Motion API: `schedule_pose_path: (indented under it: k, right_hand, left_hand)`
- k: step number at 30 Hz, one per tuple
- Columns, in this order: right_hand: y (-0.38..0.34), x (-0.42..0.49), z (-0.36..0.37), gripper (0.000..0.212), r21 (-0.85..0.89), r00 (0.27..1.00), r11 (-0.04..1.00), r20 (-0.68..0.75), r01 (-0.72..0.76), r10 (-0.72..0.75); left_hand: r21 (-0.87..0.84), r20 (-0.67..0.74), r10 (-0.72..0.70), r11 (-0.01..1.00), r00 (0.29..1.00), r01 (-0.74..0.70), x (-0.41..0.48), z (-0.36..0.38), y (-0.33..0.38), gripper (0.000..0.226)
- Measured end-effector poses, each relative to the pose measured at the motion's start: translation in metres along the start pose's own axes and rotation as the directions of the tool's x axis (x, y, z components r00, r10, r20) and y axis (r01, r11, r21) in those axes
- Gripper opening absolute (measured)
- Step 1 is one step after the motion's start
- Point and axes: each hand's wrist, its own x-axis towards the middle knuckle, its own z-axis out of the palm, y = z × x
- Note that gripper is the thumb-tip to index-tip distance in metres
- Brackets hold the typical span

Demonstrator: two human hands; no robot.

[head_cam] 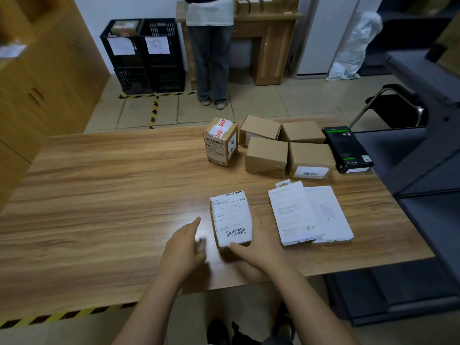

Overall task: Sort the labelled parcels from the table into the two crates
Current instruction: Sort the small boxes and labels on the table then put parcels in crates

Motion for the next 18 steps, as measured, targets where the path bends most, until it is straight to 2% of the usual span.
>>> schedule_pose_path:
  k: [3, 9, 12, 18]
  right_hand:
    - [-0.008, -0.004, 0.014, 0.110, -0.040, 0.997, 0.998, -0.062, -0.048, 0.045]
    - [-0.016, -0.003, 0.041, 0.130, 0.000, 0.976, 0.991, -0.173, -0.135, 0.133]
    - [-0.017, -0.001, 0.048, 0.124, 0.011, 0.962, 0.989, -0.232, -0.146, 0.145]
    - [-0.023, 0.000, 0.041, 0.097, 0.007, 0.935, 0.992, -0.331, -0.128, 0.123]
  left_hand:
    - [0.089, -0.101, 0.058, 0.995, 0.993, -0.049, -0.006, -0.004, -0.007, 0.061]
    - [0.176, -0.182, 0.112, 0.981, 0.977, -0.079, -0.019, -0.011, -0.014, 0.058]
    - [0.194, -0.185, 0.128, 0.977, 0.974, -0.092, -0.021, -0.012, -0.018, 0.057]
    - [0.187, -0.198, 0.160, 0.975, 0.967, -0.123, -0.020, -0.024, -0.009, 0.066]
